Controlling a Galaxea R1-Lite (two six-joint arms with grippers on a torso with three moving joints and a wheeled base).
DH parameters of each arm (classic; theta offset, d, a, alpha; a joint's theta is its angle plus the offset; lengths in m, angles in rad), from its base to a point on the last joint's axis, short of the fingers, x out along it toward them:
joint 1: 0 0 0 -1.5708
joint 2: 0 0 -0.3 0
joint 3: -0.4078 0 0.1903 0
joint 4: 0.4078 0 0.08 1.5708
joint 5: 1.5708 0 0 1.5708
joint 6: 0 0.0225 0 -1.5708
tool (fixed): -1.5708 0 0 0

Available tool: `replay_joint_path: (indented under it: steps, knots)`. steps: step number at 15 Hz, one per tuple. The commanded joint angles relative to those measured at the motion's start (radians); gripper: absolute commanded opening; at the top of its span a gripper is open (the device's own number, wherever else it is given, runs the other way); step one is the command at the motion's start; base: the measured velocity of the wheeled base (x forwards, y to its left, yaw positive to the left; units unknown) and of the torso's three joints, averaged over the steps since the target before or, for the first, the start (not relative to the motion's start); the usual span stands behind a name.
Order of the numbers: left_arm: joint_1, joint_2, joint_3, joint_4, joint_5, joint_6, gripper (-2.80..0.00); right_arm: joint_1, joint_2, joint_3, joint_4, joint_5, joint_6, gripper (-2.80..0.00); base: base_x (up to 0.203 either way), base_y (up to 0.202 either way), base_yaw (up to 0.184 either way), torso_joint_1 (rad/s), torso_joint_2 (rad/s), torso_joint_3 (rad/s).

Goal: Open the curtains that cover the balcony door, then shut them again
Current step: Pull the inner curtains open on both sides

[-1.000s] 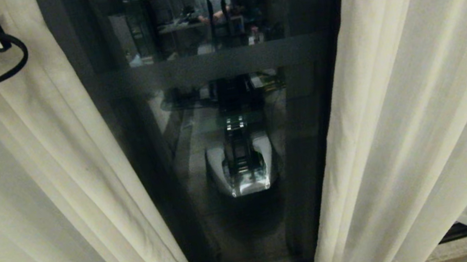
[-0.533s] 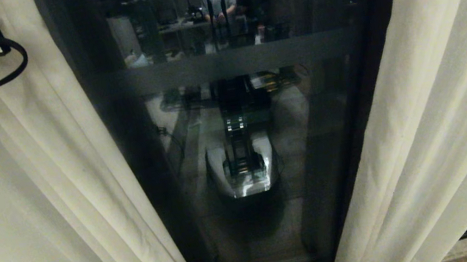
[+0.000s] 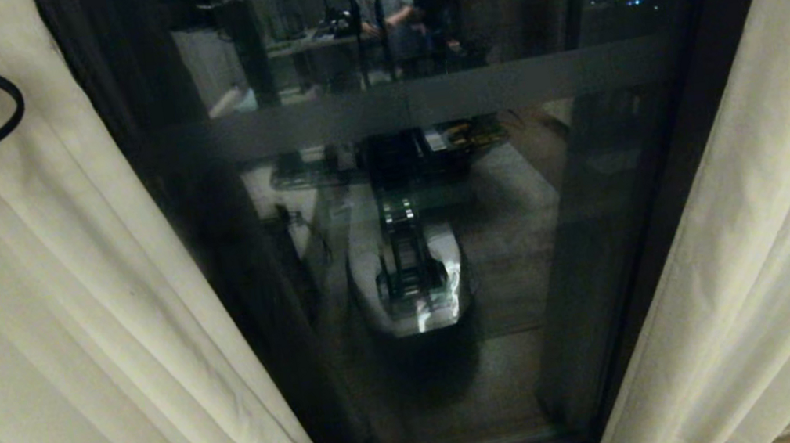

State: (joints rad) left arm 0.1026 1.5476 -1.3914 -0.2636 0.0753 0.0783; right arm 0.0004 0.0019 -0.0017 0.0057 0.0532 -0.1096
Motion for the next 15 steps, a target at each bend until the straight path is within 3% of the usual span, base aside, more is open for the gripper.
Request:
replay_joint_path:
  steps: [1,10,15]
  knots:
    - [0.006,-0.025,0.018,-0.002,0.001,-0.005,-2.80,0.001,0.000,0.000,0.000,0.000,-0.001,-2.80,0.000,0.189,0.002,-0.007,0.00,0.002]
    - [0.027,-0.069,0.085,-0.001,0.001,-0.028,-2.80,0.000,0.000,0.000,0.000,0.000,-0.001,-2.80,0.000,0.185,0.002,0.003,0.00,0.002]
    - [0.031,-0.067,0.091,-0.002,-0.008,-0.044,-2.80,0.001,0.000,0.000,0.000,0.000,-0.001,-2.80,0.000,0.017,0.001,0.000,0.00,0.001]
